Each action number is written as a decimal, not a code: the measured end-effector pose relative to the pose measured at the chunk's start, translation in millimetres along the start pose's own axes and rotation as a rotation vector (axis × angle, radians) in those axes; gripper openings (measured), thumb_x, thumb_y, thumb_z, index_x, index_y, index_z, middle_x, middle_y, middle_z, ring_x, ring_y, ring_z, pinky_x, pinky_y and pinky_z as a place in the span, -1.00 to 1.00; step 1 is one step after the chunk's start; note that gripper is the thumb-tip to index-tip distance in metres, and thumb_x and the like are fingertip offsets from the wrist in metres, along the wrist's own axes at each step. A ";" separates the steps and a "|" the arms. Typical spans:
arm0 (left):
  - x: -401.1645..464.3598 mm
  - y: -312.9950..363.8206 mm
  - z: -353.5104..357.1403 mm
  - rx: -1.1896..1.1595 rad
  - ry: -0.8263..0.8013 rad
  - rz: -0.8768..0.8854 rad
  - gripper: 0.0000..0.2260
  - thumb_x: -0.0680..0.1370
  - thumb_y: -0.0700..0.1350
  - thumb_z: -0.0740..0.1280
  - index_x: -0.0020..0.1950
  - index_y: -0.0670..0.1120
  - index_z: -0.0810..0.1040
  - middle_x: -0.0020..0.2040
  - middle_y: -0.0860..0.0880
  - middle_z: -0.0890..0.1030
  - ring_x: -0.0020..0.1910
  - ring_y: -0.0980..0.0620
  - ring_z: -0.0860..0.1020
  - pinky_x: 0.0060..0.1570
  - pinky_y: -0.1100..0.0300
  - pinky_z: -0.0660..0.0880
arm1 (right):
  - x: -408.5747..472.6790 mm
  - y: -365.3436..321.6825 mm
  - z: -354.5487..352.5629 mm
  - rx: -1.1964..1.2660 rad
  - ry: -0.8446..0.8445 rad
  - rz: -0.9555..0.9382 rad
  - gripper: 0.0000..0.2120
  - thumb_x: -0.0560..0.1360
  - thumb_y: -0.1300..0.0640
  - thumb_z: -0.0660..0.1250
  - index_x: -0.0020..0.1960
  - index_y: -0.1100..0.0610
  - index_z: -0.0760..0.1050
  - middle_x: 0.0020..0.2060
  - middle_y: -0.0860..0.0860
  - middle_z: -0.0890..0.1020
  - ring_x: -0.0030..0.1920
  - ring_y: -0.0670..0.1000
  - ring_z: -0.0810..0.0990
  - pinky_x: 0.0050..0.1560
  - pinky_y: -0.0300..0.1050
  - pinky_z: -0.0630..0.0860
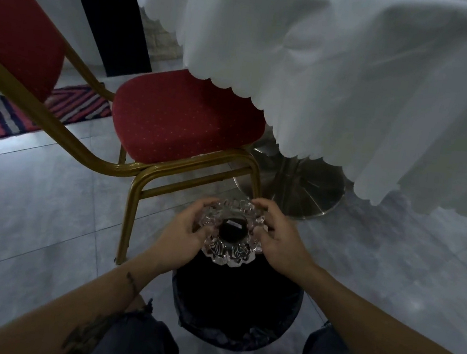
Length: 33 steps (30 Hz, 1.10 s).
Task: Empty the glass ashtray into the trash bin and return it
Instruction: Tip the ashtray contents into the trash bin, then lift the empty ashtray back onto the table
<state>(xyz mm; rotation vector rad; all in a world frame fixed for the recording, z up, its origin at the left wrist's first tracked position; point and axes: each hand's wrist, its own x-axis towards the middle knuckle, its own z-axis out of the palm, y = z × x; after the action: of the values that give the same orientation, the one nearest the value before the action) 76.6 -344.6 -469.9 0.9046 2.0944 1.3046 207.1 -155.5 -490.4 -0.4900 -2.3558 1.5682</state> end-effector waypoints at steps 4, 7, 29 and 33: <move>2.3 -4.2 4.7 -0.037 0.008 -0.060 -0.54 0.68 -0.26 0.23 0.49 0.18 0.41 0.31 -0.08 0.65 0.20 0.00 0.67 0.29 -0.16 0.58 | 1.6 8.1 5.7 0.017 0.007 0.051 -0.46 0.60 0.33 0.23 0.45 -0.14 0.38 0.35 -0.03 0.55 0.31 -0.07 0.56 0.34 0.12 0.53; 7.8 -11.0 8.7 -0.093 0.047 -0.127 -0.55 0.68 -0.21 0.23 0.51 0.19 0.41 0.34 -0.13 0.63 0.29 -0.13 0.63 0.33 -0.24 0.54 | 7.6 12.8 11.2 0.025 0.032 0.099 -0.46 0.61 0.30 0.22 0.47 -0.18 0.39 0.33 -0.02 0.57 0.15 -0.07 0.63 0.24 0.04 0.60; -37.7 181.9 -96.4 -0.323 0.100 -0.621 -0.61 0.70 -0.27 0.20 0.45 0.09 0.49 0.06 -0.07 0.68 -0.11 -0.01 0.70 -0.27 0.12 0.70 | 4.4 -209.9 -30.7 0.127 -0.135 0.502 -0.54 0.66 0.33 0.15 0.48 -0.04 0.40 -0.09 0.03 0.59 -0.50 -0.31 0.53 -0.45 -0.38 0.47; -56.6 255.6 -136.2 -0.310 0.102 -0.634 -0.61 0.68 -0.28 0.21 0.34 0.16 0.53 -0.09 0.00 0.66 -0.19 0.02 0.66 -0.18 0.03 0.70 | -2.1 -295.8 -52.4 0.202 -0.145 0.534 -0.54 0.65 0.30 0.16 0.37 -0.16 0.48 0.00 0.04 0.66 -0.30 -0.15 0.69 -0.33 -0.09 0.67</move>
<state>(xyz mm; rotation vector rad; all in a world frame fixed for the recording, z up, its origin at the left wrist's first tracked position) 85.3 -384.2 -177.6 0.0261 1.9372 1.2774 191.7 -218.4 -197.0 -1.0536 -2.2437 2.1049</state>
